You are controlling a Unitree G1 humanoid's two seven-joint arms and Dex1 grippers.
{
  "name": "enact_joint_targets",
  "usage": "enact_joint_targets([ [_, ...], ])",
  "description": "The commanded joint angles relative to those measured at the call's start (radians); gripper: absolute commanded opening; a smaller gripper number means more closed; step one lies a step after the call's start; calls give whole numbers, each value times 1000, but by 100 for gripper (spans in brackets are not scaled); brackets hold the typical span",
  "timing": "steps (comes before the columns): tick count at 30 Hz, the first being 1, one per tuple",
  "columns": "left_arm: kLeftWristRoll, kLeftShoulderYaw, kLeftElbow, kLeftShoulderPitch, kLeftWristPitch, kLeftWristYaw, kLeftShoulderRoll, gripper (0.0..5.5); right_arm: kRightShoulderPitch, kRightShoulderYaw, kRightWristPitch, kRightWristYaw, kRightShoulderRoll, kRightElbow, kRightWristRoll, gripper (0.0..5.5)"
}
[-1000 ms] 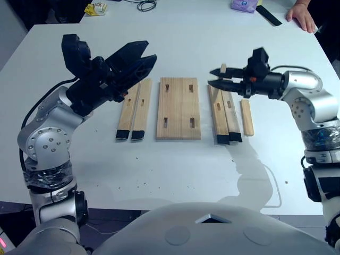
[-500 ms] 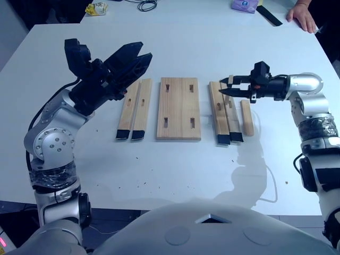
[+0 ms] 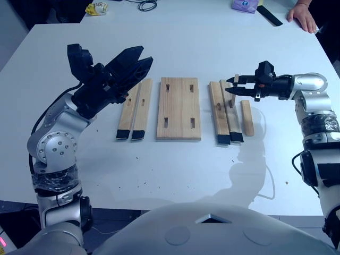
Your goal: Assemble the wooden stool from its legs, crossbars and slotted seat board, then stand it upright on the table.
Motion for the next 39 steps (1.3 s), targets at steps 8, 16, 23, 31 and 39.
enact_joint_targets([
  [8,22,-11,0,18,-7,10,-14,286,21,-24,35,22,20,-27,2,132],
  [16,30,-14,7,7,-2,3,-13,286,36,-17,39,30,37,-38,-6,132],
  [23,36,-20,20,3,3,-8,-4,286,85,-21,72,42,33,-30,4,132],
  [31,34,-18,41,-12,14,-21,18,286,211,-61,146,5,52,-158,77,132],
  [39,41,-29,80,-48,30,-47,42,286,297,-85,213,-43,75,-328,142,132],
])
